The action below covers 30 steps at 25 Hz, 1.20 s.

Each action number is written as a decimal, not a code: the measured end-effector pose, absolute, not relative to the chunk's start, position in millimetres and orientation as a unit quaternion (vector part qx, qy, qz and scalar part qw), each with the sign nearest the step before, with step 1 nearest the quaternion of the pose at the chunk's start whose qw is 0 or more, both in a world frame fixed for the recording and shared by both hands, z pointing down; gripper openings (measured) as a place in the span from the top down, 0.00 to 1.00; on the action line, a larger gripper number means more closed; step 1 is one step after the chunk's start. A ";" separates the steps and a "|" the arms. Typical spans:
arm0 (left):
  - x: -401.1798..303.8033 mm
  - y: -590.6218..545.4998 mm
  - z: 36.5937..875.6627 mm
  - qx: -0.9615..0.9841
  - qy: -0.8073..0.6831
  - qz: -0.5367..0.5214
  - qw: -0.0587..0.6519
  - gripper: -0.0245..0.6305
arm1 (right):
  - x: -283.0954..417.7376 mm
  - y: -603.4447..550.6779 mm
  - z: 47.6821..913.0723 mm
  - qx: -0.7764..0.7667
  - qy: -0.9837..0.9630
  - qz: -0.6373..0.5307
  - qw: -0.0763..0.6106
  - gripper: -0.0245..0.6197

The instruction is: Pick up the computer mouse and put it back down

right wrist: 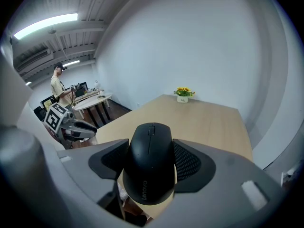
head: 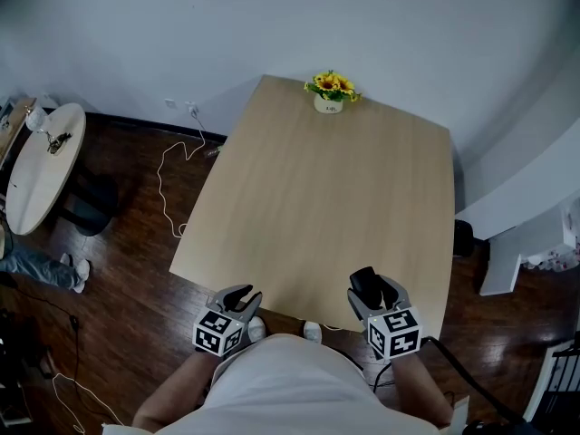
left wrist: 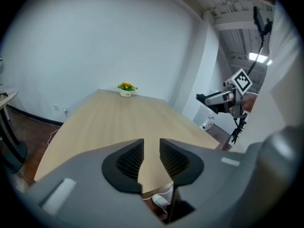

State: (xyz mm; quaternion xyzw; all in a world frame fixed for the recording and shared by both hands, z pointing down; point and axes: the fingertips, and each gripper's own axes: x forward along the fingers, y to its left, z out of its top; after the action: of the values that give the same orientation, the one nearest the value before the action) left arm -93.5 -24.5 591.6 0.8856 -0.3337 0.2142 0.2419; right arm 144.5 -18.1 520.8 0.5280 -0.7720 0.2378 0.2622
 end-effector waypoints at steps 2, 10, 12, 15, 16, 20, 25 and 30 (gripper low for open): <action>-96.1 -23.5 590.5 0.884 -0.338 0.214 0.241 0.83 | 146.9 -26.4 542.7 0.528 -0.767 0.244 0.270 0.51; -115.6 -5.4 590.2 0.871 -0.362 0.221 0.248 0.83 | 148.6 -84.6 652.8 0.524 -0.746 0.275 0.305 0.51; -123.1 0.8 589.8 0.866 -0.370 0.226 0.249 0.83 | 144.9 -100.5 681.3 0.521 -0.741 0.276 0.321 0.51; -136.2 9.3 589.0 0.857 -0.385 0.232 0.250 0.83 | 141.8 -118.0 719.2 0.518 -0.733 0.274 0.346 0.51; -140.7 12.5 589.4 0.854 -0.391 0.233 0.252 0.83 | 141.7 -120.5 729.6 0.517 -0.730 0.272 0.354 0.51; -158.3 25.3 592.3 0.839 -0.414 0.236 0.262 0.83 | 142.0 -117.1 761.6 0.507 -0.724 0.267 0.384 0.51; -169.6 26.2 590.5 0.832 -0.427 0.234 0.267 0.83 | 142.2 -111.8 771.5 0.512 -0.720 0.273 0.380 0.50; -166.1 21.5 590.1 0.836 -0.422 0.231 0.264 0.83 | 141.2 -113.1 767.4 0.506 -0.726 0.274 0.376 0.40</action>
State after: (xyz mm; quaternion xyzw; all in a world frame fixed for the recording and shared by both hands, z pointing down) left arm -166.1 21.5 590.1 0.8362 -0.4217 0.2305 0.2643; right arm 141.2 -113.1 767.4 0.5059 -0.7264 0.2738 0.3761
